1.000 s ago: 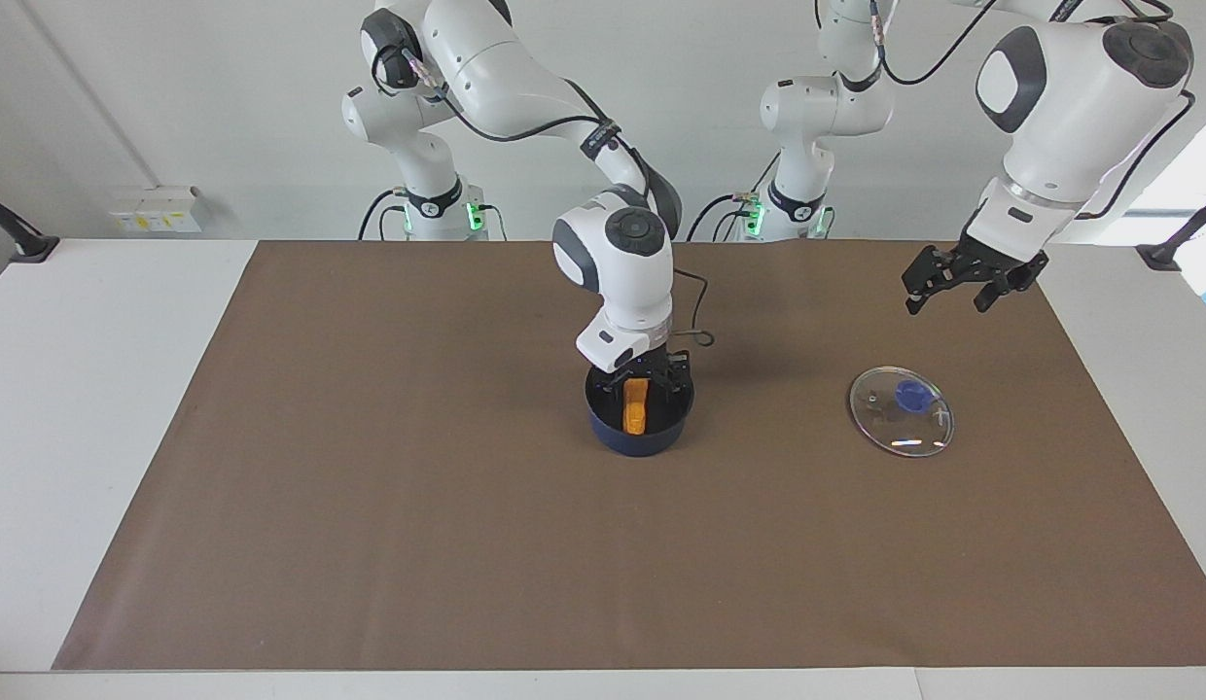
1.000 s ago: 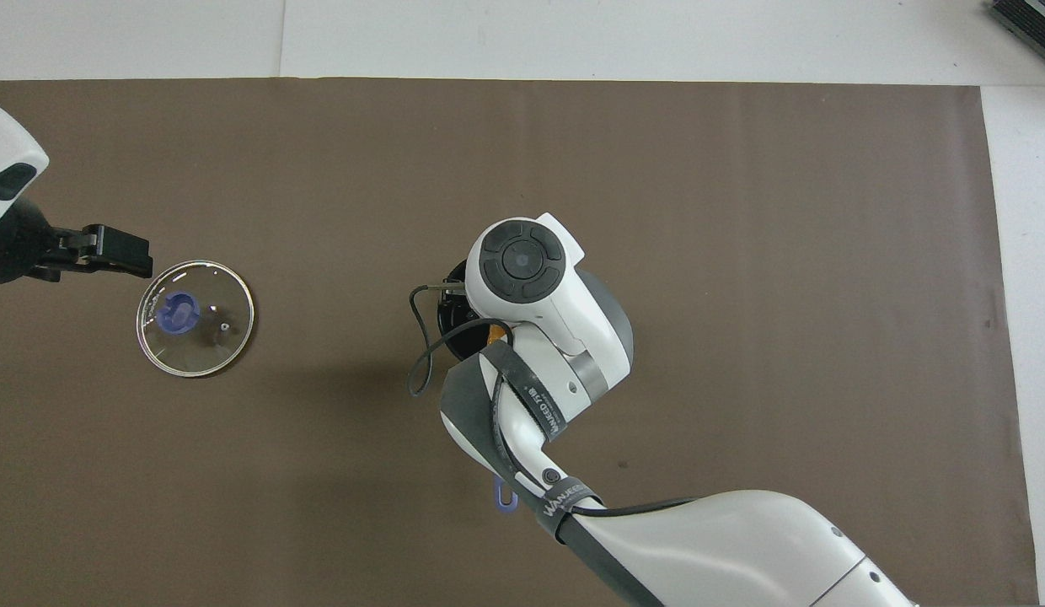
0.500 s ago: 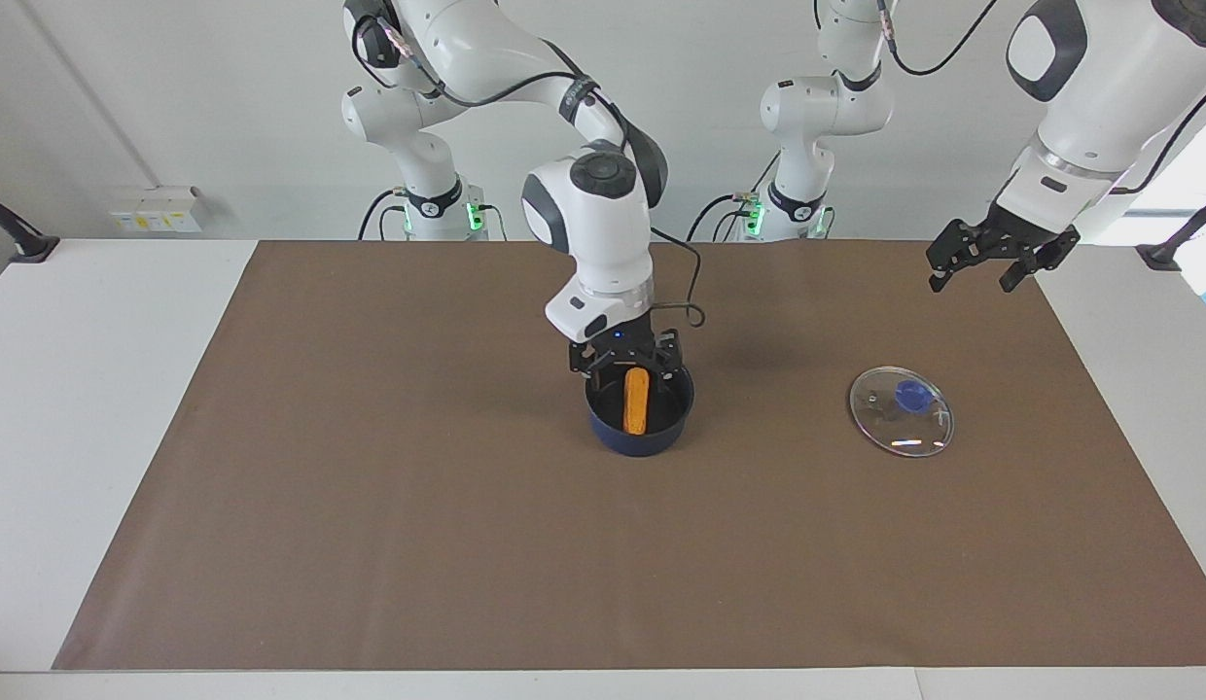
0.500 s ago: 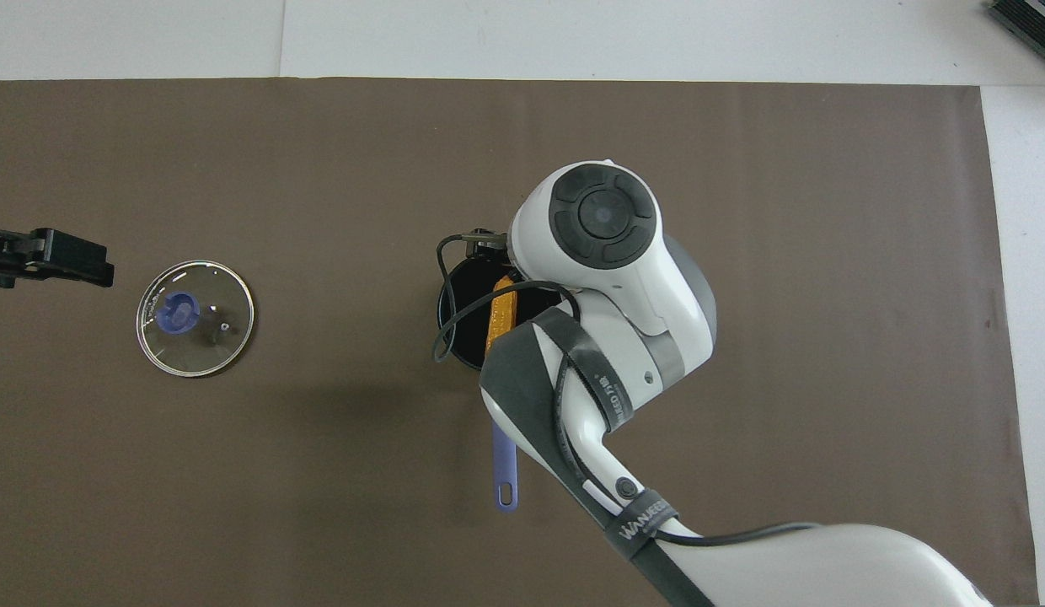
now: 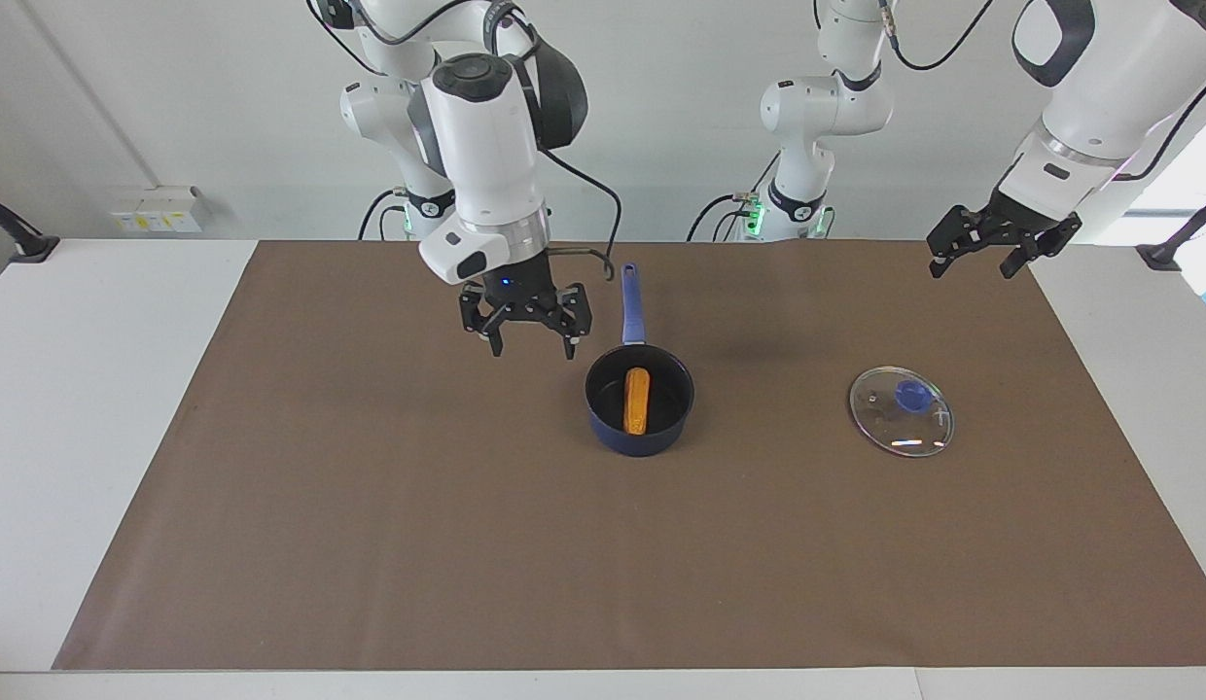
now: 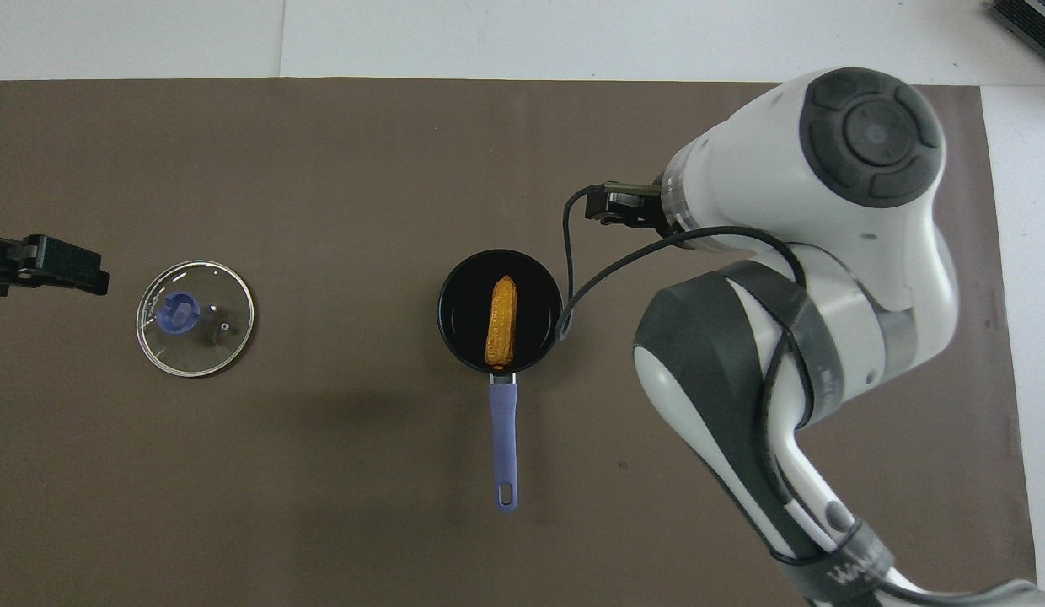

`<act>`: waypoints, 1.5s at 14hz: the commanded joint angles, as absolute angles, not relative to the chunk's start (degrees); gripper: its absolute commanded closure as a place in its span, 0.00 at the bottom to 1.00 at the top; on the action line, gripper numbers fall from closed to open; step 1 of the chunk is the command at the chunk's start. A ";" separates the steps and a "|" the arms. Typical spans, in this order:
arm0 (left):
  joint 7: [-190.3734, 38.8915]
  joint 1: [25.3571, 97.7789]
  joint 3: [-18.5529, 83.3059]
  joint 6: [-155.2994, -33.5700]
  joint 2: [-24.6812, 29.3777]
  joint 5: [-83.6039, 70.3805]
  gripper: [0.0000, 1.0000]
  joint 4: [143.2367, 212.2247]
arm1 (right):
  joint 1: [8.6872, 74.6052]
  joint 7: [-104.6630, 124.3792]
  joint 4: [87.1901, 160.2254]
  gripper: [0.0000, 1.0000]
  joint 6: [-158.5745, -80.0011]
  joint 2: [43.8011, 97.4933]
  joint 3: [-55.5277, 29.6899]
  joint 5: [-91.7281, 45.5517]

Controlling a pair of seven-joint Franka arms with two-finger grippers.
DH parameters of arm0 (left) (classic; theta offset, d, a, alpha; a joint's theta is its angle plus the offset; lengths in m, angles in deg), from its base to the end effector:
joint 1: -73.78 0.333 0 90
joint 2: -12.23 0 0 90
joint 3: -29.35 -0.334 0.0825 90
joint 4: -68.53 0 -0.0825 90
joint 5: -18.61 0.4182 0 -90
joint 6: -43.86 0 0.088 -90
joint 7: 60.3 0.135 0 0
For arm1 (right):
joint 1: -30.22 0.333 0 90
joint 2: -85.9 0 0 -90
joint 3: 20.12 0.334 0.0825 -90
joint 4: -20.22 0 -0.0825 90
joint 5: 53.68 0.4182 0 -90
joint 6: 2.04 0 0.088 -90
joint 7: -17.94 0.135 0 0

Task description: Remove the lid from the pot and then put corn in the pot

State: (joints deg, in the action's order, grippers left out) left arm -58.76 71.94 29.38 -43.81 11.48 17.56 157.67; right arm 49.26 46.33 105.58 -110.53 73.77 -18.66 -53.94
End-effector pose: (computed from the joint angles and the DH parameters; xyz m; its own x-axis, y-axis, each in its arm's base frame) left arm 0.5872 -0.0217 0.6109 0.9975 -0.0602 -0.0382 -0.0595 -0.9980 0.0194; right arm 0.6455 0.2392 0.5538 0.9754 -0.1430 0.1675 -0.1291 -0.9874 -0.0915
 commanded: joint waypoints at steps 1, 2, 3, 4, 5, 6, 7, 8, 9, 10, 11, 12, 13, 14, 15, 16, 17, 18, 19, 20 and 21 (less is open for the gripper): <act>-56.53 71.94 29.44 -42.97 11.79 18.17 0.00 157.22 | 45.44 40.90 106.70 0.00 -105.42 78.68 -18.10 -53.77; -56.43 71.94 29.44 -42.89 11.79 18.26 0.00 157.21 | 44.56 39.32 106.70 0.00 -103.66 79.74 -18.10 -53.59; -56.43 71.94 29.44 -42.89 11.71 18.26 0.00 157.21 | 43.68 38.08 106.70 0.00 -102.16 80.62 -18.10 -53.33; -56.43 71.94 29.44 -43.06 11.97 18.00 0.00 157.48 | 43.06 37.38 106.70 0.00 -100.67 81.41 -18.10 -53.33; -56.43 71.94 29.44 -42.98 12.14 17.91 0.00 157.91 | 42.44 36.67 106.70 0.00 -98.74 82.20 -18.19 -53.41; -56.43 71.94 29.44 -42.89 12.14 17.91 0.00 157.83 | 41.66 35.01 106.70 0.00 -96.98 83.17 -18.19 -53.41; -56.43 71.94 29.44 -42.97 12.14 17.91 0.00 157.83 | 40.95 33.08 106.62 0.00 -95.40 84.05 -18.19 -53.41; -56.43 72.03 29.44 -42.98 12.14 17.91 0.00 157.83 | 40.25 31.50 106.62 0.00 -93.64 85.10 -18.27 -53.41; -56.43 72.11 29.44 -43.15 12.14 17.91 0.00 157.83 | 39.46 30.17 106.62 0.00 -91.88 85.98 -18.62 -53.33; -56.26 72.11 29.44 -43.15 12.14 17.82 0.00 157.83 | 38.93 28.51 106.53 0.00 -90.30 86.86 -18.89 -53.33; -56.43 72.11 29.44 -43.15 12.14 17.82 0.00 157.92 | 38.49 27.01 106.53 0.00 -88.63 87.56 -19.06 -53.15; -56.87 71.94 29.44 -43.24 12.14 17.82 0.00 157.83 | 37.70 25.52 106.53 0.00 -87.05 88.27 -19.24 -53.06; -56.87 71.94 29.44 -43.24 12.14 17.82 0.00 157.92 | 36.91 24.20 106.53 0.00 -86.07 88.80 -19.41 -52.89; -56.78 72.03 29.44 -43.24 12.14 17.82 0.00 157.92 | 36.03 22.88 106.53 0.00 -85.37 88.89 -19.50 -52.71; -56.43 72.11 29.44 -43.24 12.14 17.82 0.00 157.83 | 35.07 22.00 106.61 0.00 -84.67 88.89 -19.50 -52.62; -56.43 72.11 29.44 -43.24 12.14 17.82 0.00 157.92 | 33.66 21.20 106.96 0.00 -83.27 89.41 -19.68 -52.10; -56.43 72.11 29.44 -43.24 12.14 17.82 0.00 157.92 | 32.26 20.15 107.32 0.00 -82.90 89.94 -19.94 -51.66; -56.26 72.11 29.44 -43.24 12.14 17.82 0.00 157.83 | 32.07 20.32 107.32 0.00 -83.42 89.94 -20.03 -51.66; -56.26 72.11 29.44 -43.24 12.14 17.82 0.00 157.92 | 32.07 20.67 107.32 0.00 -83.78 89.86 -20.03 -51.74; -56.34 72.11 29.44 -43.24 12.14 17.82 0.00 157.92 | 32.07 20.67 107.23 0.00 -83.78 89.86 -20.03 -52.09; -56.17 72.11 29.44 -43.24 12.14 17.82 0.00 157.83 | 32.07 20.67 107.23 0.00 -83.52 89.86 -20.12 -52.10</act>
State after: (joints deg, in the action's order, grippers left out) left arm -57.06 71.93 29.43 -43.81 11.48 17.57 157.66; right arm 32.58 21.76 105.78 -83.51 88.52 -20.33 -52.97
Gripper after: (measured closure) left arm 0.000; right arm 0.000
